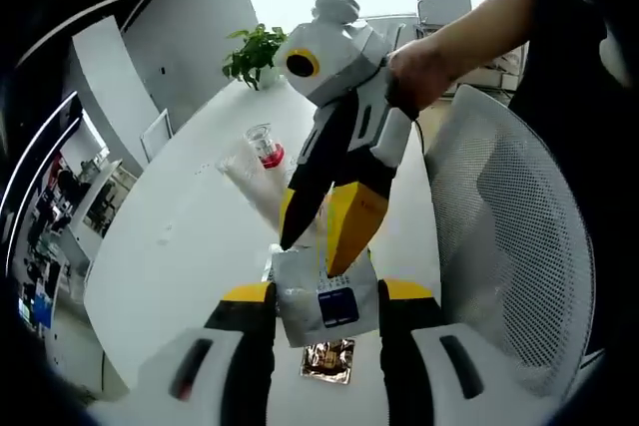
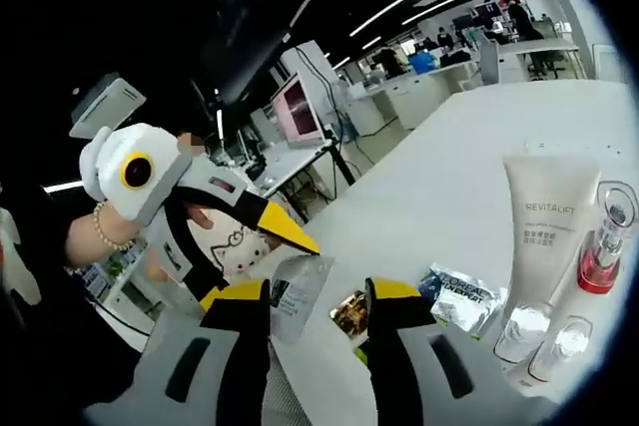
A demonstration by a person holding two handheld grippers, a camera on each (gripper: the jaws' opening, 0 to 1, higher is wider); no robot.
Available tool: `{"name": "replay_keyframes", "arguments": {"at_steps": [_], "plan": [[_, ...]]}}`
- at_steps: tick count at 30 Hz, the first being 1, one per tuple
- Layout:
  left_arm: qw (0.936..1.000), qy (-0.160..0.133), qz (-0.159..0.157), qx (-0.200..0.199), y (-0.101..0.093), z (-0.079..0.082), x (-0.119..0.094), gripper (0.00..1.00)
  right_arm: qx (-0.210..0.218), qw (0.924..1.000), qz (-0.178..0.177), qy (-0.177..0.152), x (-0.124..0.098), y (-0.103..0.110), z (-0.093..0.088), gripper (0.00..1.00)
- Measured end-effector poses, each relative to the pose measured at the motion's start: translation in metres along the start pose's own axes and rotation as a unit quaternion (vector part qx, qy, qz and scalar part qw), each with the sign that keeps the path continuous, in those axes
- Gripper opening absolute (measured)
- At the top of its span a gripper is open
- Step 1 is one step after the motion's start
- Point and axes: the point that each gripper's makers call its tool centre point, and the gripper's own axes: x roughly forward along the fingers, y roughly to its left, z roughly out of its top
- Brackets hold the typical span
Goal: Arrange the skincare products in the storage area until every visible bottle or jar stands upright without overlapping.
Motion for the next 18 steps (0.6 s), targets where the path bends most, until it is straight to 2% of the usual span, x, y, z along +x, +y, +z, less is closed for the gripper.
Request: {"name": "replay_keyframes", "arguments": {"at_steps": [5, 9, 11, 13, 14, 18], "plan": [[1.0, 0.0, -0.005, 0.004, -0.002, 0.0, 0.0, 0.37, 0.013, 0.9993, 0.032, 0.01, 0.004, 0.012, -0.003, 0.27], [0.9999, -0.004, -0.013, 0.006, -0.005, 0.002, 0.0, 0.37, 0.034, 0.9981, 0.052, 0.01, 0.003, 0.016, -0.004, 0.08], [0.9999, -0.009, -0.013, 0.002, -0.005, 0.006, 0.0, 0.37, 0.039, 0.9978, 0.052, 0.01, 0.002, 0.015, -0.005, 0.07], [0.9998, -0.017, -0.01, 0.001, -0.004, 0.009, 0.0, 0.39, 0.049, 0.9968, 0.063, -0.002, -0.001, 0.018, -0.003, 0.01], [0.9998, -0.019, -0.012, -0.003, -0.004, 0.01, -0.001, 0.38, 0.051, 0.9963, 0.063, -0.026, -0.001, 0.018, 0.002, 0.01], [0.9998, -0.015, -0.005, -0.008, -0.002, 0.006, 0.0, 0.4, 0.058, 0.9963, 0.059, -0.024, -0.001, 0.017, -0.002, 0.01]]}}
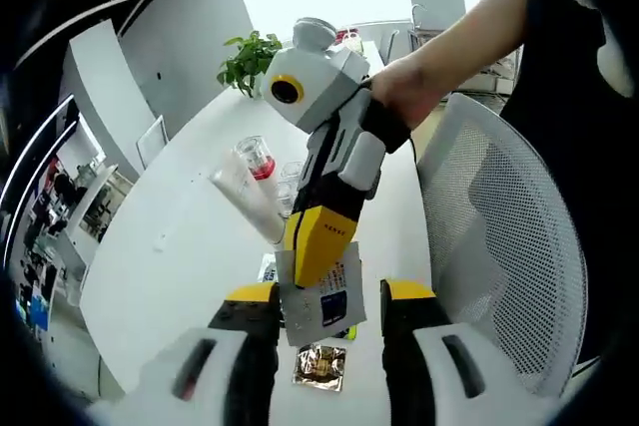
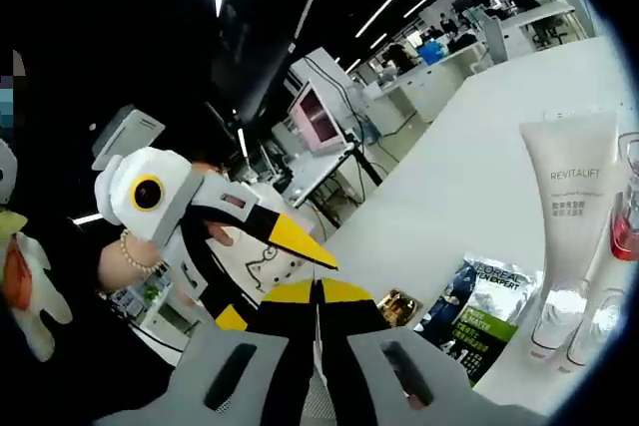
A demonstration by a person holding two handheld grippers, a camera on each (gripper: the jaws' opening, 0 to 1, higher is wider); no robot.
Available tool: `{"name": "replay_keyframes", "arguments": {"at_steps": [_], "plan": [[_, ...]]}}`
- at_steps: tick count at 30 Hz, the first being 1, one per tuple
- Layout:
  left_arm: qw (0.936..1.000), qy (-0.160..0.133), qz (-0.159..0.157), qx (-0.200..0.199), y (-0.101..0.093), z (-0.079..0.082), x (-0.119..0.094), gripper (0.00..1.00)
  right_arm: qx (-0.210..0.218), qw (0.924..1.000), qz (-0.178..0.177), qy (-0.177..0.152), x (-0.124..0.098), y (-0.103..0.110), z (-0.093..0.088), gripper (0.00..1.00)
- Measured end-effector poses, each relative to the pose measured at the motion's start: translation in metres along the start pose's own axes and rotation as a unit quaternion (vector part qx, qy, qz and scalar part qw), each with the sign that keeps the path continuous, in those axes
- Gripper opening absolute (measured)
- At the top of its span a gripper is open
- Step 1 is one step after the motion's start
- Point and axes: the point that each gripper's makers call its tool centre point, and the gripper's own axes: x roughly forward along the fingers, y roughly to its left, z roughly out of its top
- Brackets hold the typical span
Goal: Arrange the skincare products in the storage area until every visible bottle or jar stands upright without overlapping.
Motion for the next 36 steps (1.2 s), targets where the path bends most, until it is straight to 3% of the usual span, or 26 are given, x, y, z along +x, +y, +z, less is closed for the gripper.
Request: {"name": "replay_keyframes", "arguments": {"at_steps": [3, 8, 12, 15, 16, 18, 23, 27, 30, 31, 34, 36], "plan": [[1.0, -0.001, 0.005, -0.005, 0.001, -0.002, -0.001, 0.42, 0.008, 0.9999, -0.005, -0.006, -0.001, -0.003, 0.002, 0.01], [0.9971, -0.025, 0.026, -0.067, 0.01, -0.008, -0.004, 0.45, 0.014, 0.9995, -0.001, -0.029, -0.007, 0.006, 0.01, 0.01], [0.9872, -0.084, 0.035, -0.131, 0.013, 0.003, -0.012, 0.47, 0.022, 0.9978, 0.004, -0.062, -0.016, 0.008, 0.02, 0.01], [0.9671, -0.146, 0.036, -0.206, 0.015, 0.011, -0.019, 0.48, 0.036, 0.9956, 0.004, -0.087, -0.02, 0.006, 0.026, 0.01], [0.9639, -0.152, 0.037, -0.216, 0.016, 0.01, -0.02, 0.48, 0.051, 0.9929, 0.003, -0.107, -0.021, 0.005, 0.031, 0.01], [0.9514, -0.176, 0.034, -0.251, 0.016, 0.011, -0.023, 0.48, 0.079, 0.988, 0.01, -0.132, -0.022, 0.006, 0.038, 0.01], [0.897, -0.254, 0.031, -0.36, 0.014, 0.011, -0.031, 0.45, 0.117, 0.9753, 0.023, -0.186, -0.022, 0.011, 0.055, 0.01], [0.8427, -0.321, 0.027, -0.432, 0.019, 0.011, -0.044, 0.39, 0.131, 0.9705, 0.033, -0.2, -0.017, 0.017, 0.059, 0.01], [0.814, -0.357, 0.034, -0.457, 0.023, 0.012, -0.054, 0.34, 0.14, 0.9685, 0.034, -0.203, -0.013, 0.016, 0.06, 0.01], [0.8062, -0.362, 0.033, -0.467, 0.023, 0.012, -0.055, 0.32, 0.148, 0.9664, 0.036, -0.207, -0.012, 0.016, 0.061, 0.01], [0.8035, -0.358, 0.042, -0.474, 0.02, 0.007, -0.055, 0.28, 0.15, 0.9661, 0.032, -0.208, -0.011, 0.015, 0.061, 0.01], [0.7968, -0.359, 0.042, -0.484, 0.019, 0.006, -0.055, 0.25, 0.155, 0.9646, 0.03, -0.211, -0.01, 0.014, 0.061, 0.01]]}}
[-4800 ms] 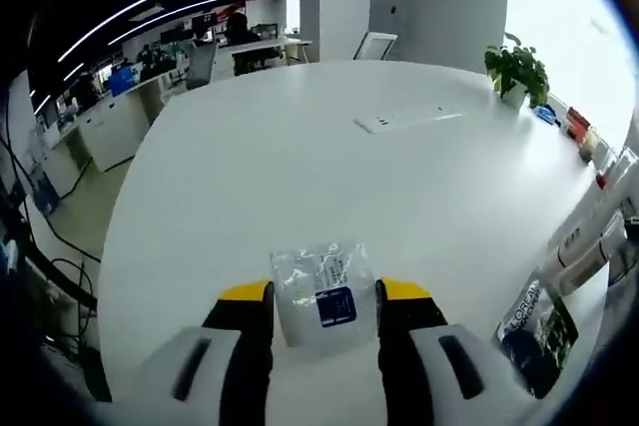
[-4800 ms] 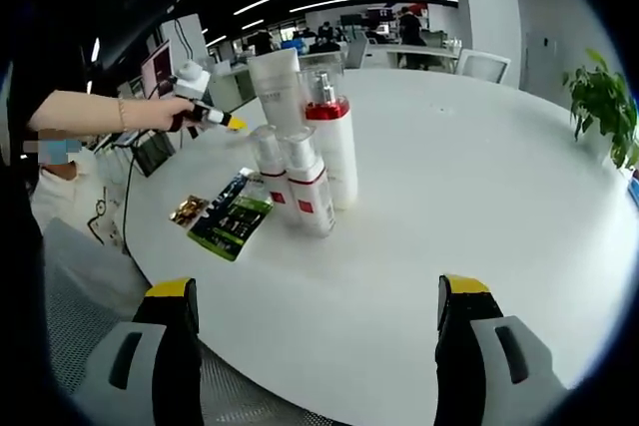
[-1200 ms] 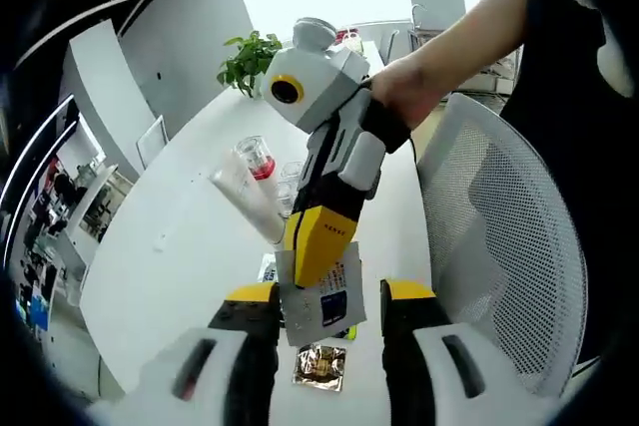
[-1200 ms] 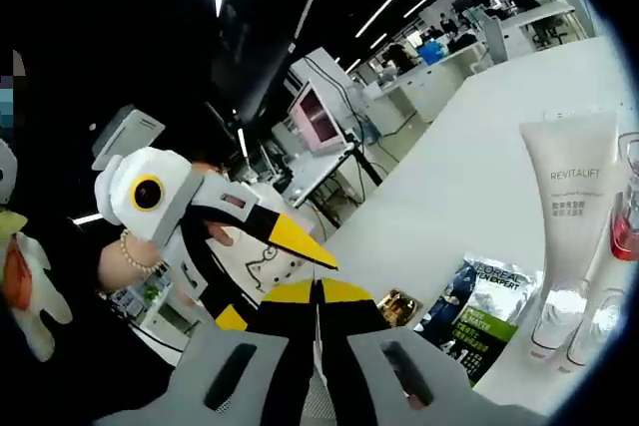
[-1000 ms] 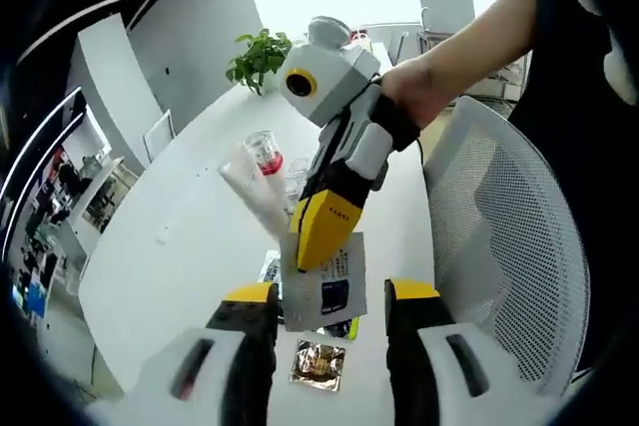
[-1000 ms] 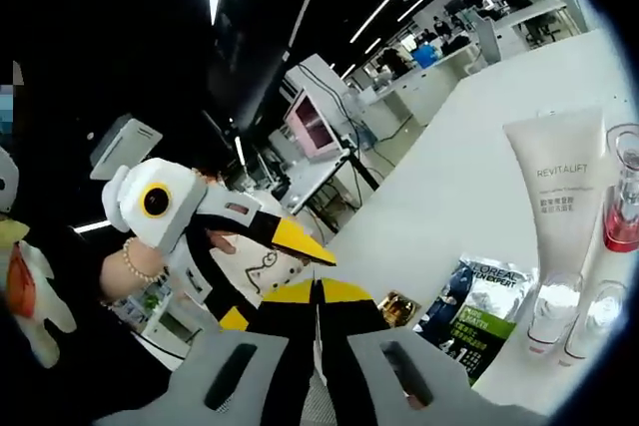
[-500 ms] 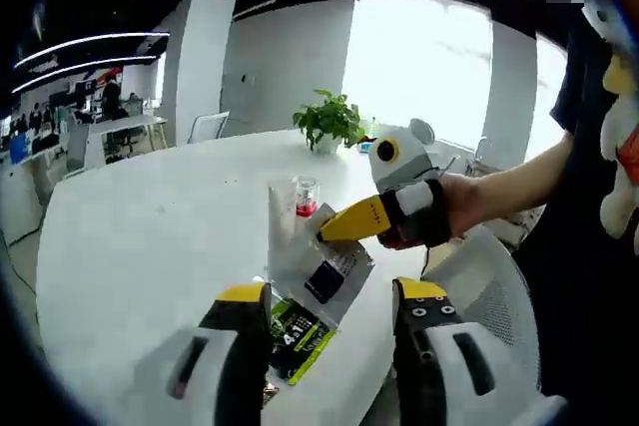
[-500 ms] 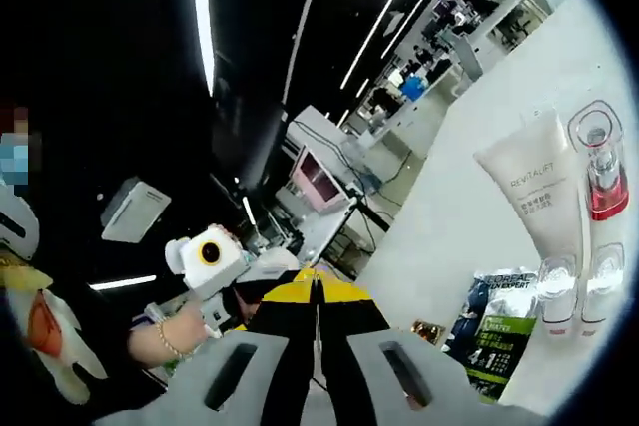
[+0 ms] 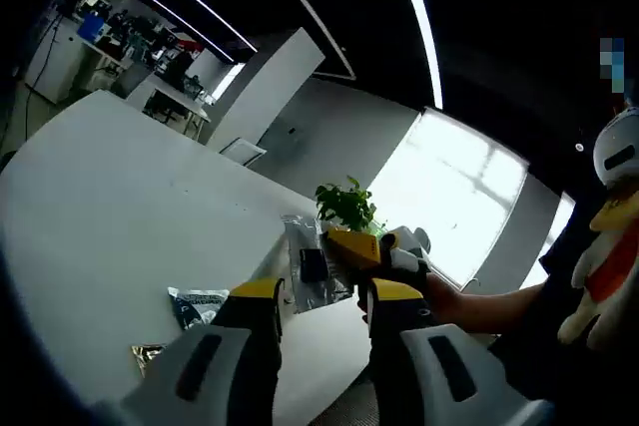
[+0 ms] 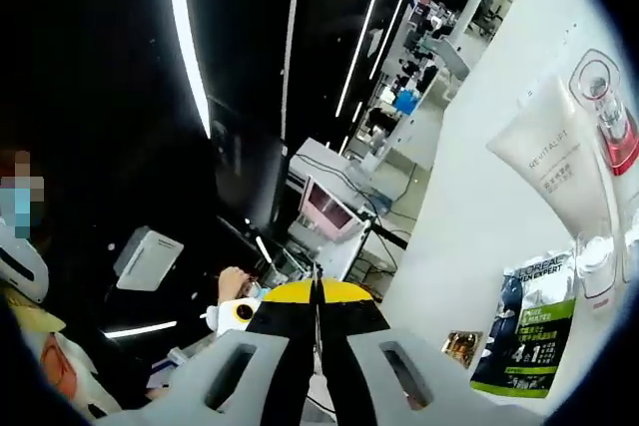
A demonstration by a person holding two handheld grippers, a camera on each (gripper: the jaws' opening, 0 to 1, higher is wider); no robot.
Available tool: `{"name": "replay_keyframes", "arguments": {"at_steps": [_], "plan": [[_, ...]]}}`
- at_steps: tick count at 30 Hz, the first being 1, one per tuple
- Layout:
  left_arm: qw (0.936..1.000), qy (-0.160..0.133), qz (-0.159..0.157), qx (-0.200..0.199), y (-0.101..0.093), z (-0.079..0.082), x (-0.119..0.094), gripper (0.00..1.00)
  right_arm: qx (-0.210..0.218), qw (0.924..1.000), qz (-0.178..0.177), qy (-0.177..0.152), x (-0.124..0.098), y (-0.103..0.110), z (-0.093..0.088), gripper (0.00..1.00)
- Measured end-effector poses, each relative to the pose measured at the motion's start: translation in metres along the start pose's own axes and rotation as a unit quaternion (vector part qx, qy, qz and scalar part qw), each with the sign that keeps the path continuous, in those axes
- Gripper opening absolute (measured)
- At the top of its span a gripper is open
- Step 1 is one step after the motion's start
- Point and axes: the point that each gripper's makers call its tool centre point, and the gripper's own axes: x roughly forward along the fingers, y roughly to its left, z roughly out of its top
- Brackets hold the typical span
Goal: Arrange the skincare products in the storage area until every visible bottle or jar stands upright without overlapping.
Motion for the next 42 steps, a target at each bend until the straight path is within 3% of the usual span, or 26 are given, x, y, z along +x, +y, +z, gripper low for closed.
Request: {"name": "replay_keyframes", "arguments": {"at_steps": [14, 17, 23, 25, 29, 34, 37, 42], "plan": [[0.9968, -0.043, 0.006, -0.067, 0.0, -0.001, -0.001, 0.11, 0.012, 0.9999, -0.007, -0.009, -0.002, -0.005, -0.002, 0.01], [0.9967, -0.039, 0.02, -0.069, 0.005, -0.004, -0.001, 0.01, 0.015, 0.9998, -0.01, -0.012, -0.001, -0.005, -0.002, 0.01], [0.9974, -0.022, 0.046, -0.052, 0.012, -0.009, 0.0, 0.0, 0.015, 0.9997, -0.013, -0.011, 0.002, -0.005, -0.005, 0.01], [0.997, -0.016, 0.053, -0.054, 0.014, -0.01, -0.001, 0.0, 0.005, 0.9997, -0.021, -0.009, 0.003, -0.007, -0.006, 0.01], [0.9934, -0.011, 0.066, -0.093, 0.02, -0.01, -0.003, 0.0, -0.065, 0.9972, -0.038, 0.007, 0.003, -0.012, -0.007, 0.02], [0.9926, 0.005, 0.071, -0.098, 0.023, -0.011, -0.005, 0.0, -0.123, 0.9914, -0.033, 0.029, 0.004, -0.01, -0.008, 0.03], [0.9922, 0.011, 0.074, -0.099, 0.025, -0.011, -0.007, 0.0, -0.134, 0.9895, -0.038, 0.038, 0.005, -0.011, -0.006, 0.04], [0.9916, 0.014, 0.08, -0.101, 0.031, -0.013, -0.009, 0.0, -0.184, 0.9799, -0.054, 0.056, 0.005, -0.015, -0.007, 0.04]]}}
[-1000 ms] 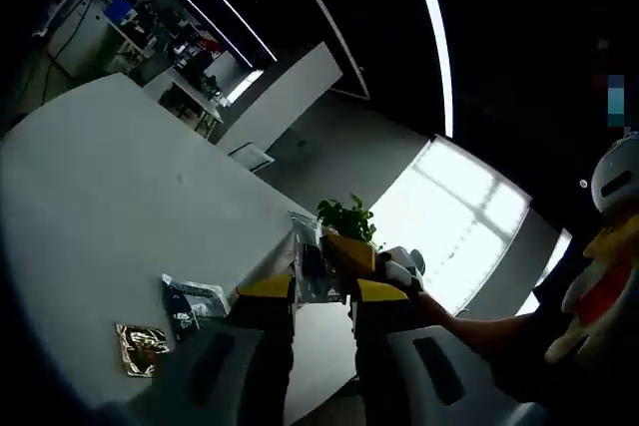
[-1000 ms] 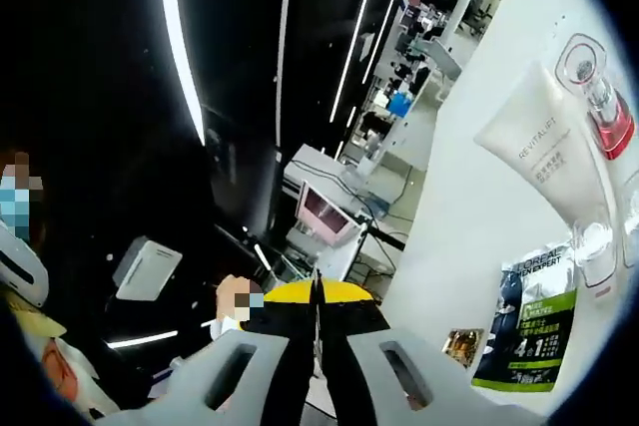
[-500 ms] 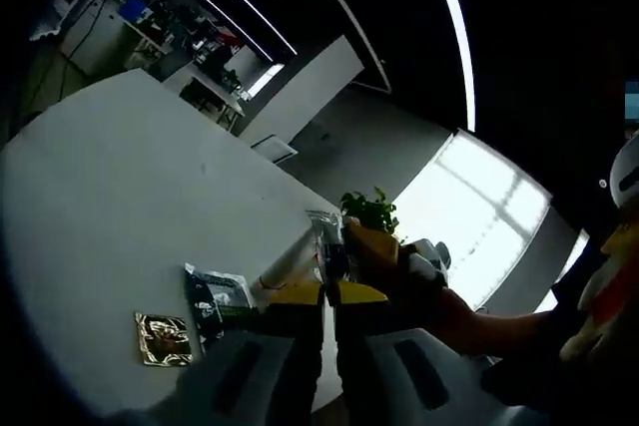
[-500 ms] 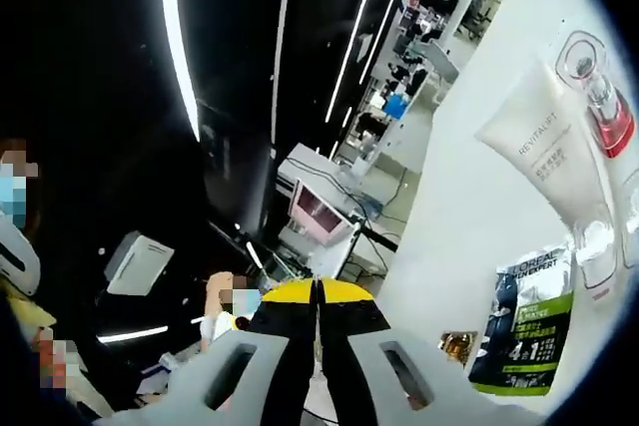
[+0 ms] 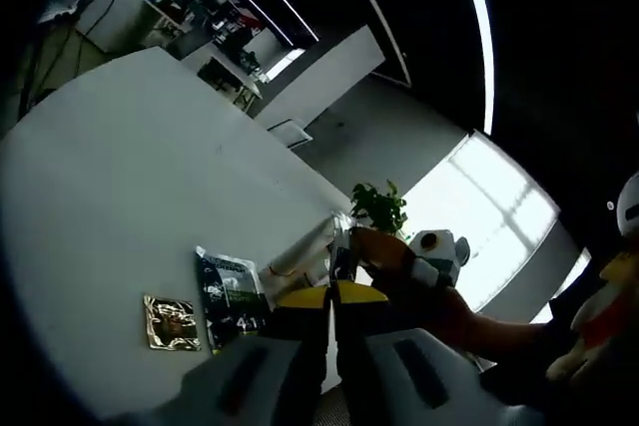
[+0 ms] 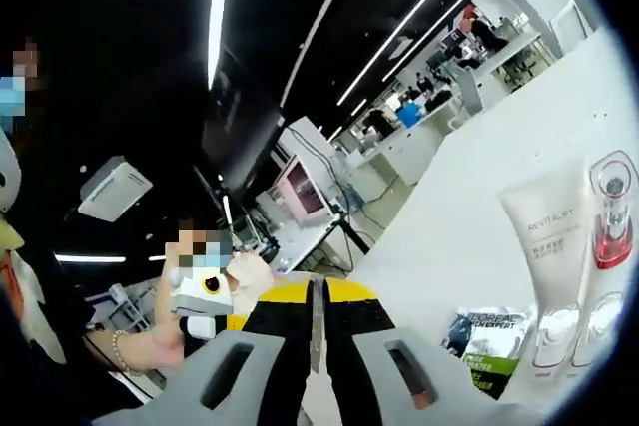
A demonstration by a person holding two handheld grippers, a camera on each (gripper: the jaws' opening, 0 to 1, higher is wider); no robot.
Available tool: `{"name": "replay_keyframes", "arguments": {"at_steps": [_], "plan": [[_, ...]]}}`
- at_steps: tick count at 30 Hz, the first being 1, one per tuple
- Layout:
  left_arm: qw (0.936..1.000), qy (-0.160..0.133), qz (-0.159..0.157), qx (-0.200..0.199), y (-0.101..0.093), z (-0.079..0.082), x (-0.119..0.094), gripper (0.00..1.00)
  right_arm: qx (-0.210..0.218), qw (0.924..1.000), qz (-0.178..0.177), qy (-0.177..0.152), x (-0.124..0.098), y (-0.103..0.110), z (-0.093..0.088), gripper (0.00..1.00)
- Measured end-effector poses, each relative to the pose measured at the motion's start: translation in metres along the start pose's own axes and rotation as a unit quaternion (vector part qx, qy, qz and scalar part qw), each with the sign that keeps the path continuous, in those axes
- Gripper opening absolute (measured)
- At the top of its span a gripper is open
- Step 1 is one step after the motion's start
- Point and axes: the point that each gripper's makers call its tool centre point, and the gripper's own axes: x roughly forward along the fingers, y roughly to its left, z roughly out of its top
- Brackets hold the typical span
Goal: Arrange the skincare products in the storage area until every visible bottle or jar stands upright without overlapping.
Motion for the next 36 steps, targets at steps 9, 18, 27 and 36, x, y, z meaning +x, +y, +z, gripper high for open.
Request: {"name": "replay_keyframes", "arguments": {"at_steps": [9, 18, 27, 36], "plan": [[0.9995, 0.001, 0.021, -0.022, 0.021, -0.007, -0.002, 0.0, -0.113, 0.9917, -0.034, 0.05, 0.012, -0.013, -0.013, 0.01], [0.998, 0.008, 0.056, -0.029, 0.047, -0.008, 0.001, 0.0, -0.169, 0.9779, -0.079, 0.095, 0.029, -0.032, -0.031, 0.01], [0.9954, 0.019, 0.093, -0.014, 0.079, -0.008, 0.009, 0.0, -0.206, 0.9602, -0.136, 0.131, 0.047, -0.062, -0.054, 0.01], [0.9927, 0.03, 0.116, -0.011, 0.113, -0.006, 0.012, 0.0, -0.219, 0.9514, -0.147, 0.159, 0.063, -0.083, -0.072, 0.01]]}}
